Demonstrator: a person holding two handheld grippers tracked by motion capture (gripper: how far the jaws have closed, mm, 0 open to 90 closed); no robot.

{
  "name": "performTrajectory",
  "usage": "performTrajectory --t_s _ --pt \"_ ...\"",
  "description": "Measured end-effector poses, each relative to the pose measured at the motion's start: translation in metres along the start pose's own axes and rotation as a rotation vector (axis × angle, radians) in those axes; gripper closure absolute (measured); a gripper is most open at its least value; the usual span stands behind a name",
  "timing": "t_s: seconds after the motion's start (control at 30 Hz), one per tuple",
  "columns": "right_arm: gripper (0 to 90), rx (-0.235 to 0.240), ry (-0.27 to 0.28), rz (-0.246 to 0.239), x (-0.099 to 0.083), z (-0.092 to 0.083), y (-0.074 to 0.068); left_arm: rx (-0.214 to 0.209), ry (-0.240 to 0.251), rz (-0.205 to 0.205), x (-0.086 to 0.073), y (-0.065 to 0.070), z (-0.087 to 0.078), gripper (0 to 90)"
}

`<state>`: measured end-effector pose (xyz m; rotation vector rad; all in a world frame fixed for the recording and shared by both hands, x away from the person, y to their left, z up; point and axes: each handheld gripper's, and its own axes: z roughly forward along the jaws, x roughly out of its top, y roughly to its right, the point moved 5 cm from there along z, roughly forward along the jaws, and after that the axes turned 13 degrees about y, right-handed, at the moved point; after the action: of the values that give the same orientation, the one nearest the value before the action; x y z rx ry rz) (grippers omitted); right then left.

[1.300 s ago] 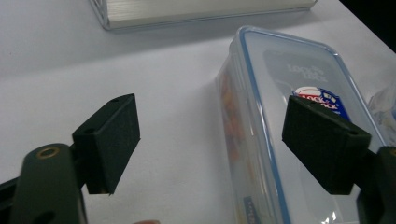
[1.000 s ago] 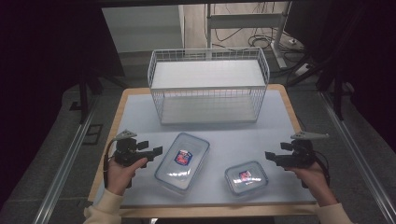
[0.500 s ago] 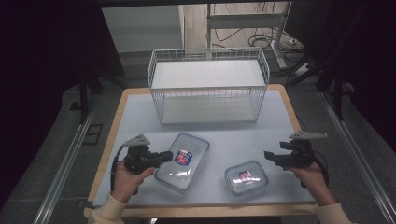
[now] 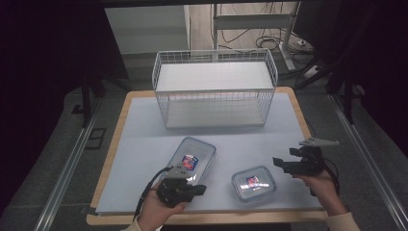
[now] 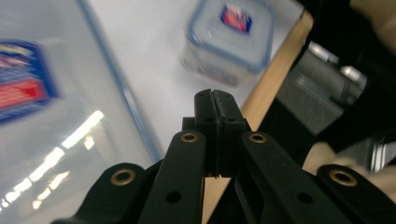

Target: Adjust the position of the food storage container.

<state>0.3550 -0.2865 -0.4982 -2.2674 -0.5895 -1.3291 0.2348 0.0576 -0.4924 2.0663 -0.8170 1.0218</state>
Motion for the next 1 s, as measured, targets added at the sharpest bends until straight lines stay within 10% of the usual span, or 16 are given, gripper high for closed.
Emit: performTrajectory --t_s 0.47,1.0 --pt "13.4 -0.017 -0.009 0.0 -0.003 0.0 0.005 0.076 -0.119 0.04 -0.029 0.004 0.018 89.8" --pt "13.4 -0.017 -0.015 -0.008 -0.005 0.002 0.004 0.085 -0.109 -0.025 -0.033 -0.015 0.007 89.9"
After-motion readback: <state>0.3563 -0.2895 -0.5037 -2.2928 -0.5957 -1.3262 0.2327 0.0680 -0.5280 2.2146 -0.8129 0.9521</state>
